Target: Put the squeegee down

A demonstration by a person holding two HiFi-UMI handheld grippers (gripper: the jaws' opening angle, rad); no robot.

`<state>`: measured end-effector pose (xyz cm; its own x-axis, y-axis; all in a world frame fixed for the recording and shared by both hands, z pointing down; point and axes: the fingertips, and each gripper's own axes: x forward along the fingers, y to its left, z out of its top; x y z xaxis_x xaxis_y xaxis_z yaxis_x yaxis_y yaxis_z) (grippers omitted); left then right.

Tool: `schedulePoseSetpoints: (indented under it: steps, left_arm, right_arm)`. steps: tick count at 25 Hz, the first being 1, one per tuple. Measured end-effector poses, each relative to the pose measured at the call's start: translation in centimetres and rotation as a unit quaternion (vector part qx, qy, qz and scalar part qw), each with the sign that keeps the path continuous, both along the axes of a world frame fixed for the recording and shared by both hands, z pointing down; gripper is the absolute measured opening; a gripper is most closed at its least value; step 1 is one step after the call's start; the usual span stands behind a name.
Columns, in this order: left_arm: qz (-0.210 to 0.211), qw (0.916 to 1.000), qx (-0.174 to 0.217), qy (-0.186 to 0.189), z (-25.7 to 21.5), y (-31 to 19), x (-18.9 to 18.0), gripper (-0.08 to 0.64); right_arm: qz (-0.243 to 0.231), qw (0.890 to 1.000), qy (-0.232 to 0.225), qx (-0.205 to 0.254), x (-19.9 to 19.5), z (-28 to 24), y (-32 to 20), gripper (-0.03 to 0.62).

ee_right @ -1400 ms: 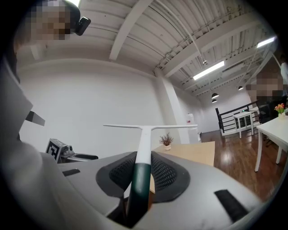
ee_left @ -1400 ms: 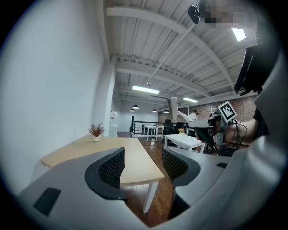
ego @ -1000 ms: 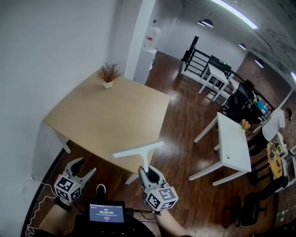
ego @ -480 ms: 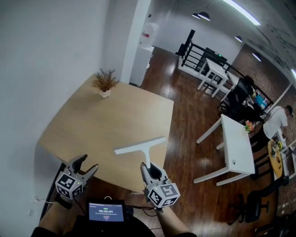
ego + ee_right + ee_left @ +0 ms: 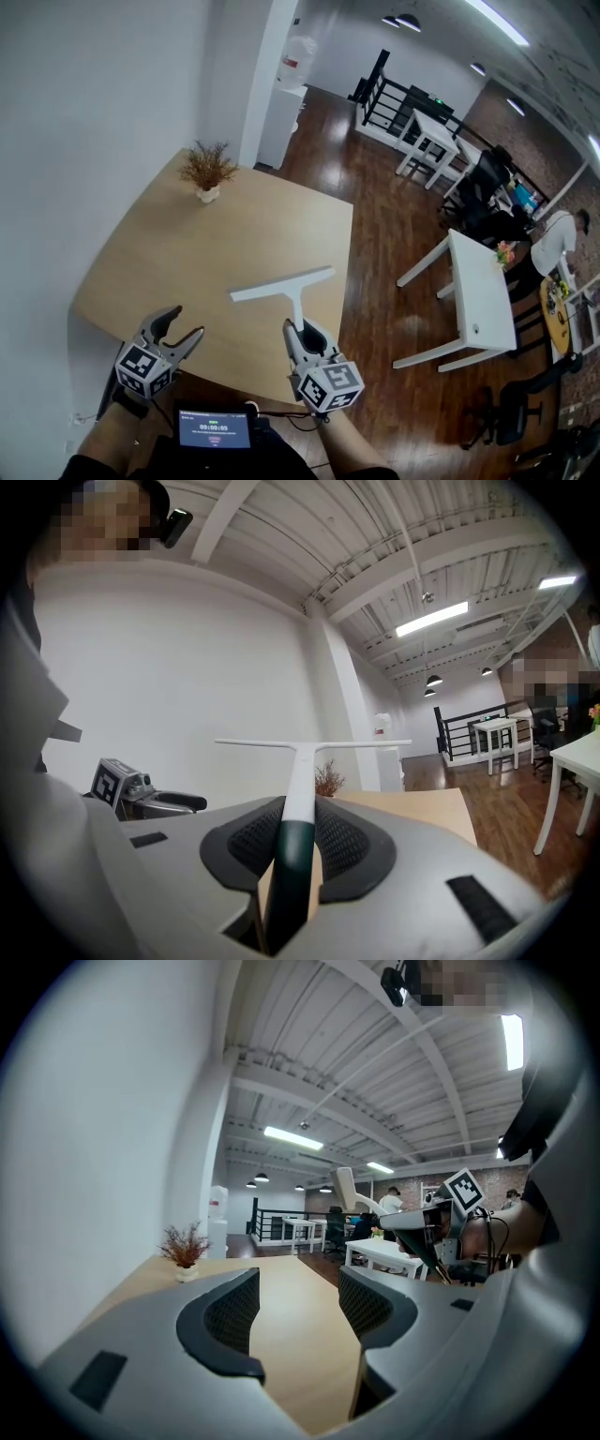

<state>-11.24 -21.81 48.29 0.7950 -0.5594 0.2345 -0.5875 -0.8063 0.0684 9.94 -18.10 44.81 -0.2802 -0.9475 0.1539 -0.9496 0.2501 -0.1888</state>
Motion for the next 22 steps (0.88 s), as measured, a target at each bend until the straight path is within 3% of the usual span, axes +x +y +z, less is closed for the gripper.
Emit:
schedulePoseSetpoints:
  steps: [8,17,22]
  left_arm:
    - [-0.011,0.9998,-0.009,-0.011,1.8,-1.0,0.5,0.270]
    - [-0.021,0.9979,-0.025,-0.056,6.6,-6.8,2.2,0.270]
    - [0.001,0.9947,-0.042,-0.093,10.9,-8.4,4.2,0.270]
  right_arm:
    - [-0.006,0.999,0.005,-0.031,1.0,2.8,-2.1,0.109]
    - [-0.029,0.994,0.039,-0.093,1.9,10.7,-9.7,0.110]
    - [-0.038,0.990,0.060,-0.124,2.3,15.3,-13.7,0.110]
